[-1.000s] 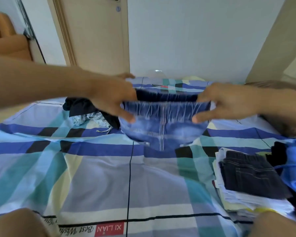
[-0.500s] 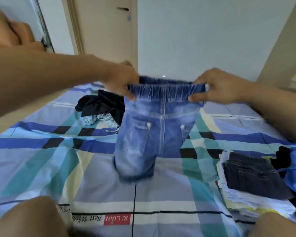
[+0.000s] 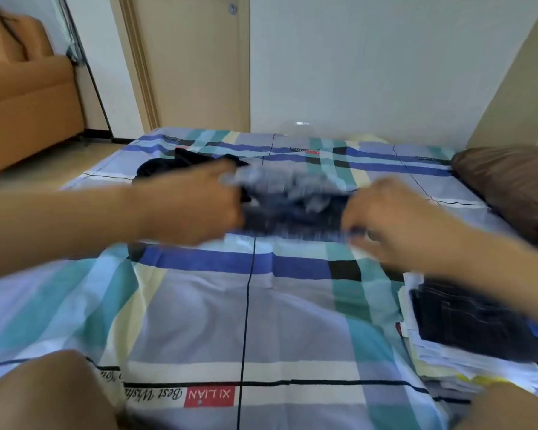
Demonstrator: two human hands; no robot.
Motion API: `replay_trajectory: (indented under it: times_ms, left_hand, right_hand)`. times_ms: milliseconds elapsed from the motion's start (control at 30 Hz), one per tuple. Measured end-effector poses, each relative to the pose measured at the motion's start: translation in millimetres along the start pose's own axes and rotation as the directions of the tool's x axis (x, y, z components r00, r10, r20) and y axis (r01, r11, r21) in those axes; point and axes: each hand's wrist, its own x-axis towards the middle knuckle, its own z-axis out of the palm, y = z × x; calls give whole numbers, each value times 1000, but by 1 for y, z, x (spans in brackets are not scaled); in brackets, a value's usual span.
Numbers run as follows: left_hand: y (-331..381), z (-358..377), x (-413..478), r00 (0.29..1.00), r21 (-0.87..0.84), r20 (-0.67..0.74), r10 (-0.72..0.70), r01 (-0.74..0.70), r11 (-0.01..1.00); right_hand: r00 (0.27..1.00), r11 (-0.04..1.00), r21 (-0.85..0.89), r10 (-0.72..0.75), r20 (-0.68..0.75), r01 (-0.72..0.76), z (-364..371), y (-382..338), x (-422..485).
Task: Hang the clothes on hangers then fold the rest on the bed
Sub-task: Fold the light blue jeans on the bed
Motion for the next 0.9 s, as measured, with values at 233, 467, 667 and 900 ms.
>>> replay_trajectory:
  times_ms: [233,467,667,900]
  left_hand:
    - [131,20,4,804,-712,576,148,404,574]
    - [134,80,59,804,-808,405,-435,537,241]
    - [148,121,66,688,-785,617,-382,575,-230]
    - [130,121,75,412,-360,889,-198,365,-858]
  right_hand:
    - [795,826,519,-156,586,-219,55,-76,-41]
    - [832,439,715,397,389,-544,138,-23,14]
    - [690,65,718,348,635,-693,180,-34,28]
    - [847,193,825,96,522,-531,155,-34,38]
